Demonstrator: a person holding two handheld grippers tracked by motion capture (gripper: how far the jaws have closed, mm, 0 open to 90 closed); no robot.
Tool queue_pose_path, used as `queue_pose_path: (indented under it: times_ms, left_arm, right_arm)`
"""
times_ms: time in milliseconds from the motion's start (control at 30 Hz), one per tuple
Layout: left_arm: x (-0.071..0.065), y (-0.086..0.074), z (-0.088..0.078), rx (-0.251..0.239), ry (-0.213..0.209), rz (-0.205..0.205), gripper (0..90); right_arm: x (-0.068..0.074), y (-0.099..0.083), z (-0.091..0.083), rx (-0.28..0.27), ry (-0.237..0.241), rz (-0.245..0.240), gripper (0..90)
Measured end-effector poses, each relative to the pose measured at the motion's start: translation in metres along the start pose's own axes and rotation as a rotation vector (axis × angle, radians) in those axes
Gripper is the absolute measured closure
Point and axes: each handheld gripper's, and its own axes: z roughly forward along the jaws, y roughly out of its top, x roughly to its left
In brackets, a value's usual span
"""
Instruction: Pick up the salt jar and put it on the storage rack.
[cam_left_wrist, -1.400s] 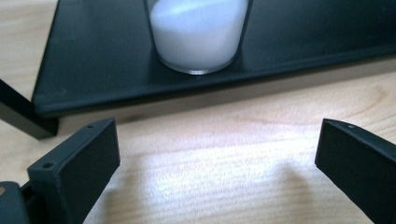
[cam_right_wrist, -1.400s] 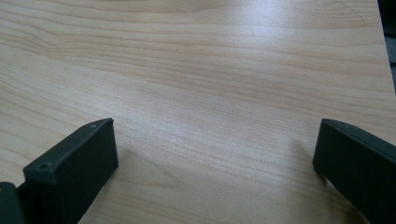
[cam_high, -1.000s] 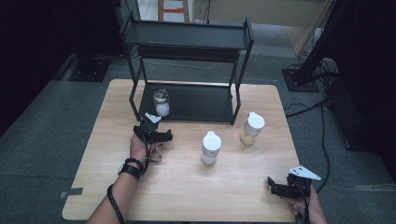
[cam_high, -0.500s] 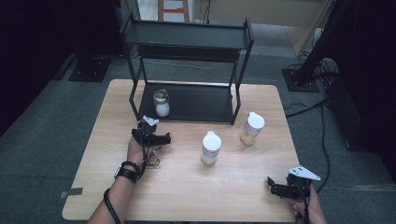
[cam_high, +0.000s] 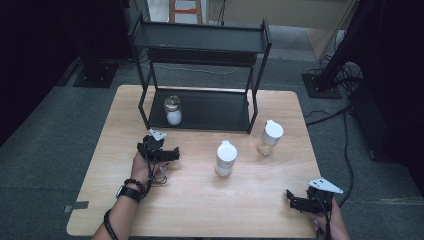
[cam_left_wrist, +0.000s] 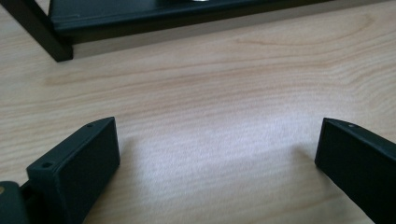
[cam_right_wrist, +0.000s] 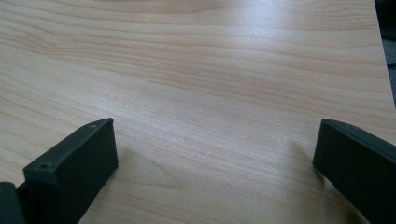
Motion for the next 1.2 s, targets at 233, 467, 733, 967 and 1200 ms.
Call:
queue_pose_path:
  times_ms: [233,467,733,967,1200]
  left_arm:
    - [0.002,-0.007,-0.007,-0.001,-0.002,0.001,0.0]
    - [0.003,-0.009,-0.009,-0.001,0.002,-0.002,0.0]
    - [0.003,-0.009,-0.009,0.000,0.003,-0.003,0.0]
    - [0.004,-0.011,-0.011,0.000,-0.005,0.005,0.0]
    - [0.007,-0.016,-0.017,0.000,-0.013,0.014,0.0]
  right_arm:
    - [0.000,0.000,0.000,-0.002,-0.004,-0.001,0.0]
    - [-0.001,0.000,0.000,0.002,0.007,0.010,0.0]
    - [-0.001,0.000,0.001,0.003,0.017,0.000,0.0]
    - [-0.001,0.001,0.001,0.003,0.021,-0.006,0.0]
    - [-0.001,0.001,0.001,0.003,0.019,-0.008,0.0]
